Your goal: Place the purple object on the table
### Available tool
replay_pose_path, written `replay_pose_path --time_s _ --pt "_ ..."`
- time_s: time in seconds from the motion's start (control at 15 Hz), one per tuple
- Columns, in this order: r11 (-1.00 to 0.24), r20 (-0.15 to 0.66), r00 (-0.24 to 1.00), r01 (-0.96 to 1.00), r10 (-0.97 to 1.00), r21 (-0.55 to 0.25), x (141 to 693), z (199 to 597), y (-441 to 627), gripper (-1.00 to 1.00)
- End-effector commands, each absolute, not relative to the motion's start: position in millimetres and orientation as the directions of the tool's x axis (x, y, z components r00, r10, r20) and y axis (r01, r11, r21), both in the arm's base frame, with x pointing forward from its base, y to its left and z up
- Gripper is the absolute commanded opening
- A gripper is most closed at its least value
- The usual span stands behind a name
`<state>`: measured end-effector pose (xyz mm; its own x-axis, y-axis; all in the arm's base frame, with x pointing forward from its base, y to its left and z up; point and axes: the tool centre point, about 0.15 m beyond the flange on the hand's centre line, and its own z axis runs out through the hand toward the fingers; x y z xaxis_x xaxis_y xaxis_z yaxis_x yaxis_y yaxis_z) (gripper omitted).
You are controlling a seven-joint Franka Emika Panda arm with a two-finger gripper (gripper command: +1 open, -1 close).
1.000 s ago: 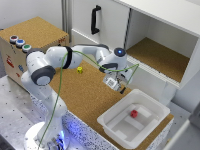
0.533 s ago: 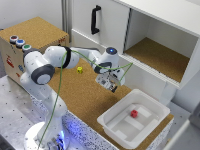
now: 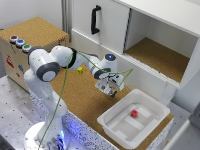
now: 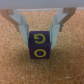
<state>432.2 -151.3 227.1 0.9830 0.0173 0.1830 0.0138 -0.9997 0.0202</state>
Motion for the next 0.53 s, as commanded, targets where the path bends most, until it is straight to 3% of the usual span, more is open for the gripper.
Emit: replay_pose_path --time_s 0.0,0.47 --pt "-0.999 0.161 0.987 0.008 0.016 0.047 449 238 -152 1.0" --pt "-1.0 0.264 0.964 0.001 -0.007 -0.029 438 329 -155 1.0"
